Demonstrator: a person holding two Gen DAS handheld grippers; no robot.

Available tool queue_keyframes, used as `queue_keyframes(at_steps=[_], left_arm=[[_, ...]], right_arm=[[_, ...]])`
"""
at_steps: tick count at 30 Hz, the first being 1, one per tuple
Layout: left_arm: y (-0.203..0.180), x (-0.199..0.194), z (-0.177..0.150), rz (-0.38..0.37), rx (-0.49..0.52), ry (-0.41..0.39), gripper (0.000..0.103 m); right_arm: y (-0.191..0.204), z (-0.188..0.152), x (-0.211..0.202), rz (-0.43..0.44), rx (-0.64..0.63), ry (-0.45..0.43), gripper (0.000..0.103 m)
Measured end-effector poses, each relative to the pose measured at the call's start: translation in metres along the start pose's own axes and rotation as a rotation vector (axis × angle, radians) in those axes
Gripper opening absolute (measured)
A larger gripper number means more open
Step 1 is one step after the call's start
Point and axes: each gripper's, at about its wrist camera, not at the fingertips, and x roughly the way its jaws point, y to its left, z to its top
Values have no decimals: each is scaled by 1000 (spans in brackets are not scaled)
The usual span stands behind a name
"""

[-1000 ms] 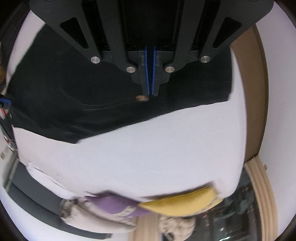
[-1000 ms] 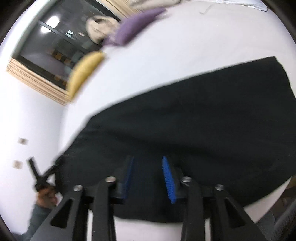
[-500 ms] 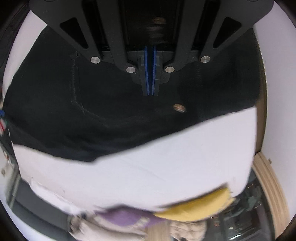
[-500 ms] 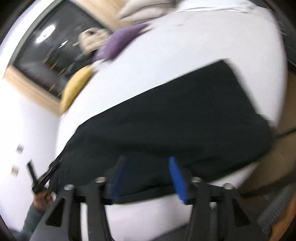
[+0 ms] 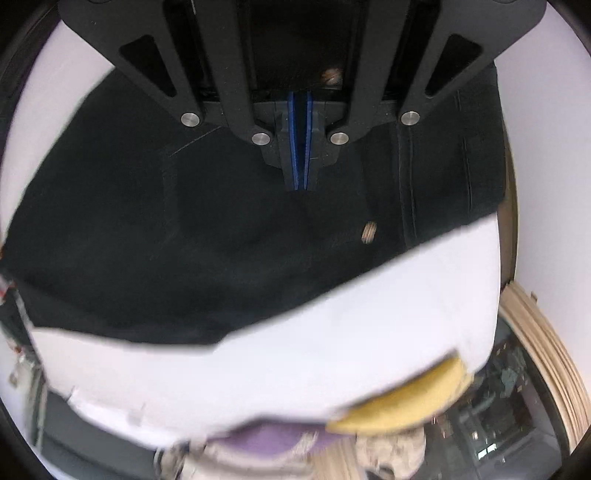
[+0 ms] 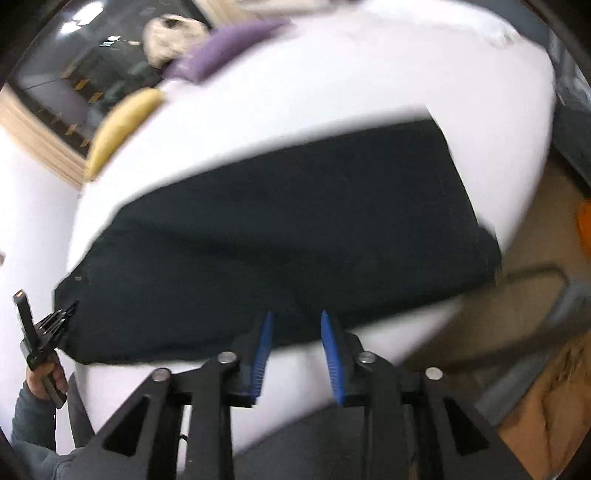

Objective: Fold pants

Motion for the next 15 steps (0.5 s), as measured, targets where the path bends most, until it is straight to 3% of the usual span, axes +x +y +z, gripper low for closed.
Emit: queue_keyframes(at_steps=[1, 3, 7, 9, 11, 15], left_arm=[[-11, -7, 7, -27, 3, -35, 3], [-33, -9, 18, -100, 13, -51, 3], [-85, 9, 16, -165, 129, -5, 3], [-100, 35, 0, -190, 152, 113, 2], [-106, 30, -12, -165, 188, 81, 2], [-107, 22, -24, -188, 218, 98, 2]], right_arm=[[21, 6, 6, -24, -70, 12, 54], [65, 10, 30, -54, -177, 53, 65], [112, -3, 69, -166, -431, 130, 66], [110, -24, 91, -218, -450, 250, 63], [105, -37, 85, -201, -443, 232, 63], [98, -56, 71, -189, -416, 268, 61]])
